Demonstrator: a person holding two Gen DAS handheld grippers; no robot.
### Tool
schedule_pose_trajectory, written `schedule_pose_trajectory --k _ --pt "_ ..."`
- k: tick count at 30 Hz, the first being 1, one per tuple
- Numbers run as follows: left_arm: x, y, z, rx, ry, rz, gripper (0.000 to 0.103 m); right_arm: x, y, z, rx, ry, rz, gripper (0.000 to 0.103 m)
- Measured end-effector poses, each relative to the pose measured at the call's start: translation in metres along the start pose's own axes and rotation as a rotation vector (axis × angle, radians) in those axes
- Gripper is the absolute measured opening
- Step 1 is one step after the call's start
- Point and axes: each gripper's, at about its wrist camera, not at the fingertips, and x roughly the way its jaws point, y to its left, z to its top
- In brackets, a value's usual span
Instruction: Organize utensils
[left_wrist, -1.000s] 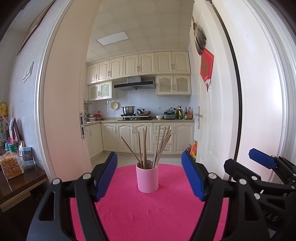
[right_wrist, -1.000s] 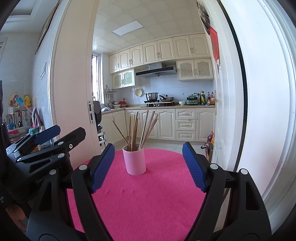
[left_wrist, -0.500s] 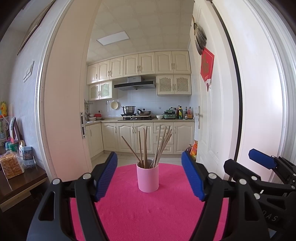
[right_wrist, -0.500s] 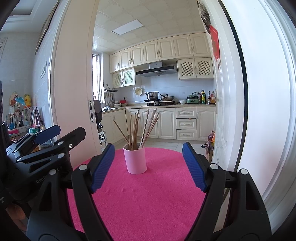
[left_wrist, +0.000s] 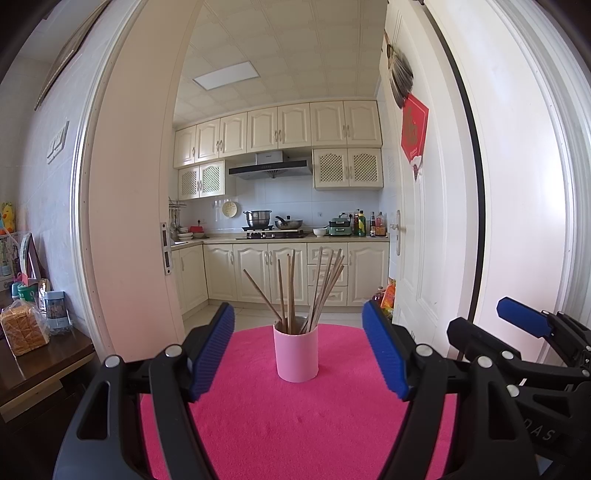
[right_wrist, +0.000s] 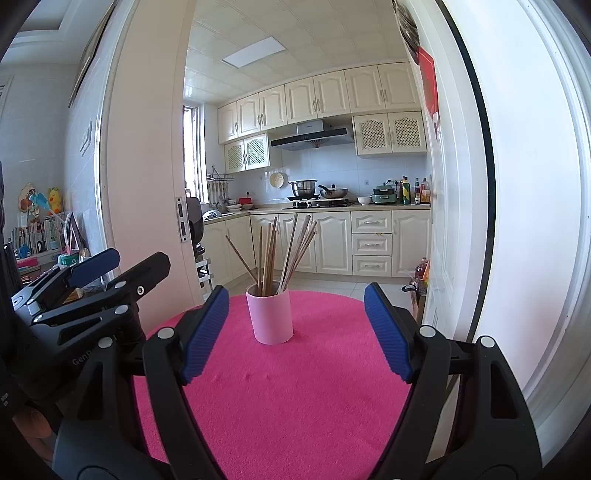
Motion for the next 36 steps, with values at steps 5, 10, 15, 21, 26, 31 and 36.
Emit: schedule_pose_trajectory --k 5,10,15,21,26,31,36 --pt "0.0002 -0.0003 -0.0001 0.0 0.001 0.0 0.071 0.0 0.0002 -0.0001 0.0 0.0 0.0 0.075" --pt "0.0001 0.0003 -0.0003 -0.001 0.0 -0.001 0.071 0.0004 -0.0001 0.0006 0.001 0.001 0.0 0.075" --pt "0.0007 0.0003 -0.0011 -0.002 0.001 -0.002 0.071 0.0006 -0.0002 0.0007 0.002 0.001 0.001 0.075" --pt "0.0017 0.0022 -0.002 0.0 0.002 0.0 0.071 0.0008 0.0013 0.0 0.002 0.004 0.0 0.075" --pt "0.0027 0.0017 -0.0015 0.0 0.002 0.001 0.071 0.0013 0.0014 0.0003 0.002 0.004 0.001 0.075" --pt "0.0026 0.0019 -0.0016 0.0 0.002 0.001 0.071 0.0014 0.0012 0.0005 0.003 0.005 0.001 0.075" --pt "0.0026 0.002 -0.0016 0.002 0.002 0.003 0.071 0.0019 0.002 -0.0007 0.004 0.009 0.003 0.075"
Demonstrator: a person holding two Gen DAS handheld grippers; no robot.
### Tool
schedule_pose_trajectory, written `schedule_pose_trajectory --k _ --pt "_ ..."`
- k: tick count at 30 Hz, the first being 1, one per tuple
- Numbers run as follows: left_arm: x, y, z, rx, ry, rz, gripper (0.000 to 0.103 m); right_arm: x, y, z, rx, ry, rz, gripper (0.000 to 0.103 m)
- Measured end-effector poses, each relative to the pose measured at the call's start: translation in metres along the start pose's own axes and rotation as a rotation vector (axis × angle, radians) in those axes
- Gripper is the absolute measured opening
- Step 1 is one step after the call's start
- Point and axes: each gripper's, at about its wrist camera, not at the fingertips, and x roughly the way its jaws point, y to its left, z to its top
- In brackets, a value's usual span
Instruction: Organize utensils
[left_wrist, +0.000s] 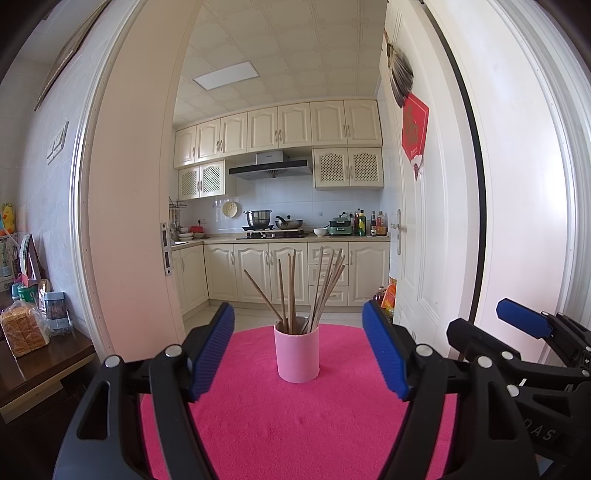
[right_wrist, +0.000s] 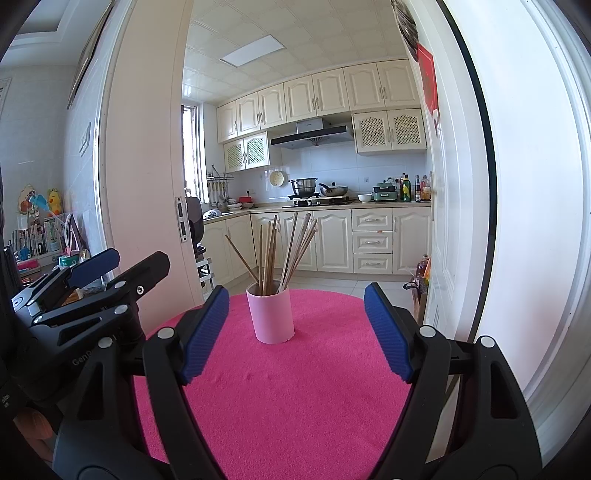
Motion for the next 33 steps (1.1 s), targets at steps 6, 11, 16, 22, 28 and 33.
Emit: schedule_pose_trajectory --k 6,11,16,22,28,33 --pt "0.0008 -0.0004 -0.0004 -0.002 0.002 0.001 0.071 0.0015 0.0023 -0.0004 0.001 0.003 0.0 0.075" --pt "0.0011 0.0008 -0.0007 -0.005 0.004 -0.001 0.071 0.0027 0.0033 -0.0001 0.001 0.005 -0.001 0.075" --pt "0.001 0.0008 -0.0021 -0.003 0.005 0.002 0.071 0.0029 0.0042 -0.0003 0.003 0.008 0.001 0.075" --pt "0.0014 0.0019 -0.0033 -0.003 0.009 0.004 0.071 0.0039 0.0063 -0.0021 0.002 0.012 0.0 0.075" --pt "0.0031 0.0025 -0.0068 -0.006 0.016 0.005 0.071 0.0064 0.008 -0.0026 0.0 0.016 -0.001 0.075" --pt "0.0028 0.002 -0.0059 -0.006 0.016 0.005 0.071 0.0068 0.009 -0.0026 0.0 0.017 -0.002 0.075"
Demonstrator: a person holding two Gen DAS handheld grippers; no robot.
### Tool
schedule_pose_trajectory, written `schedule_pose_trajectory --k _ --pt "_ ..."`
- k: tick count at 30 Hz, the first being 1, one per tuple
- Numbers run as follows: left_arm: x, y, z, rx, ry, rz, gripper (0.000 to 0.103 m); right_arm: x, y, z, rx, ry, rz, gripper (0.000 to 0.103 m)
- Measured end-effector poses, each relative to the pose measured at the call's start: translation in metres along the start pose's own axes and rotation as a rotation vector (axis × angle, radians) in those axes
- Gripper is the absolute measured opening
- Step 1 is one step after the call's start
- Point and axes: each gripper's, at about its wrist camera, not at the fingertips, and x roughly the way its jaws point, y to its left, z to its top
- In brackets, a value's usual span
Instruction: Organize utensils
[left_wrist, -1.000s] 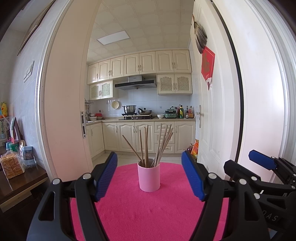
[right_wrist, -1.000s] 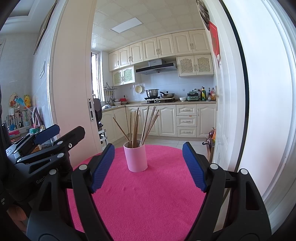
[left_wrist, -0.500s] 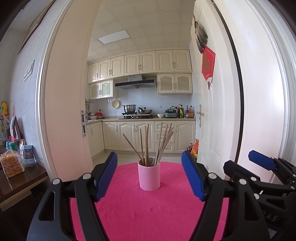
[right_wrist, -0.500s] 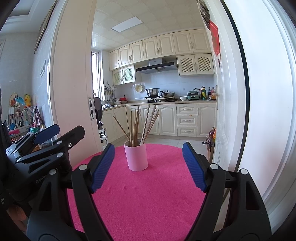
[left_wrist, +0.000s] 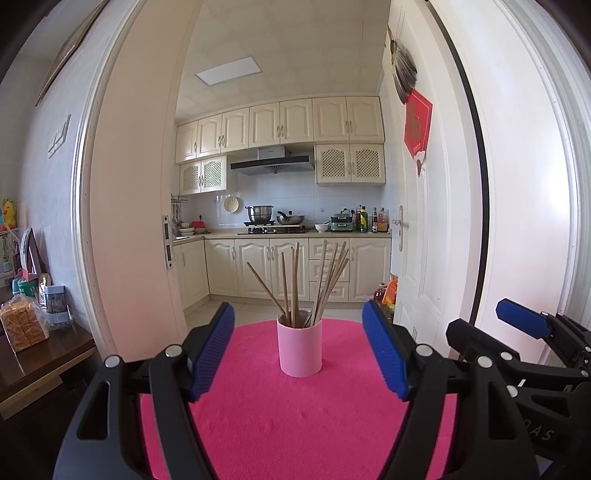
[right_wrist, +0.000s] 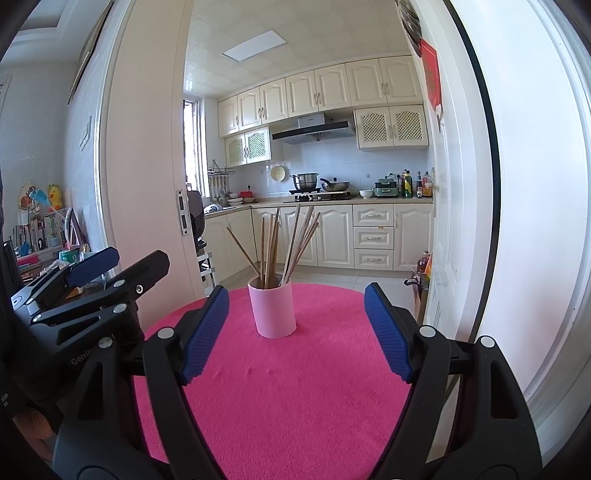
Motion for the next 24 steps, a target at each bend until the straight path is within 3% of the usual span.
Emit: schedule_pose_trajectory --k 24 --pt "0.008 0.001 -0.0059 -0.005 0.029 0.001 0.071 0.0067 -0.0019 0.0004 -0.004 0.02 0.001 0.075"
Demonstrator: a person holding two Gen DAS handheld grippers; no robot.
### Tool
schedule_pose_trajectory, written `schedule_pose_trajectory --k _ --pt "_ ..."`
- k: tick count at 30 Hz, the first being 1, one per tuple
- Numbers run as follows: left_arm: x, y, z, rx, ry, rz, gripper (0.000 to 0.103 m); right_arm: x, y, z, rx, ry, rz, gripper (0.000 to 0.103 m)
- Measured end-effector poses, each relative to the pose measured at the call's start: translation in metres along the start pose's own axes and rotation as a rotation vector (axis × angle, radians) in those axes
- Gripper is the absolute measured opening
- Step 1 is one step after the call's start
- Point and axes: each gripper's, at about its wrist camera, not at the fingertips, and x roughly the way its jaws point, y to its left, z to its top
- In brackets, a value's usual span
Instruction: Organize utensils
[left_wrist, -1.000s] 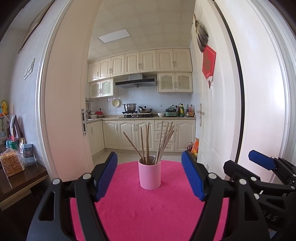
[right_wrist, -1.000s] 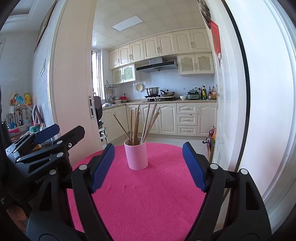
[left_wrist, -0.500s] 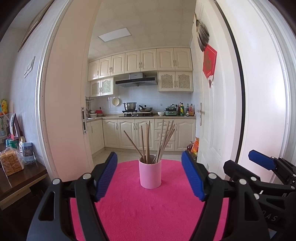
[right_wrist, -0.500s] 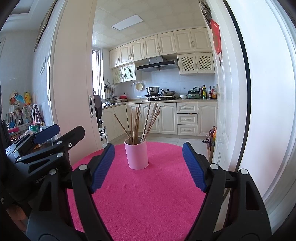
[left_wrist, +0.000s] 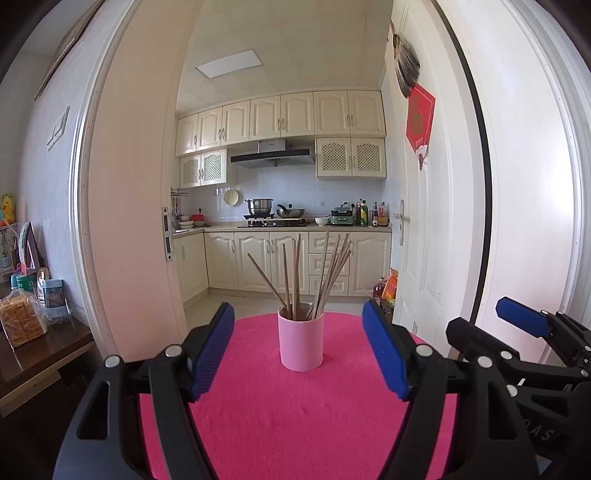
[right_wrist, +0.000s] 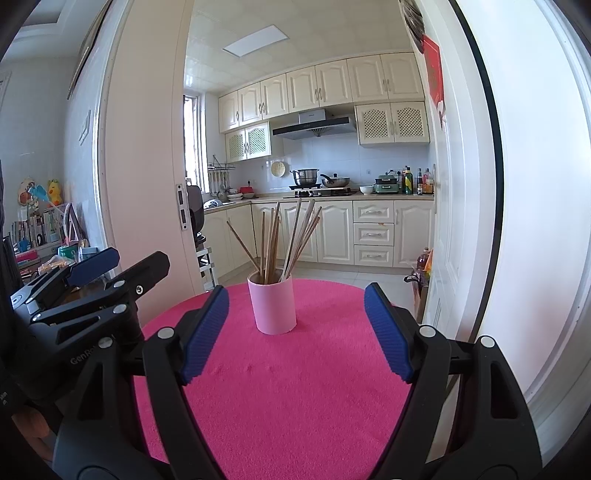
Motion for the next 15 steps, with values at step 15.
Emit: schedule_pose_trajectory --k 15 --pt "0.012 0.002 0.006 0.012 -0.015 0.002 0.071 0.018 -0.007 0.003 0.029 0.013 0.031 0.075"
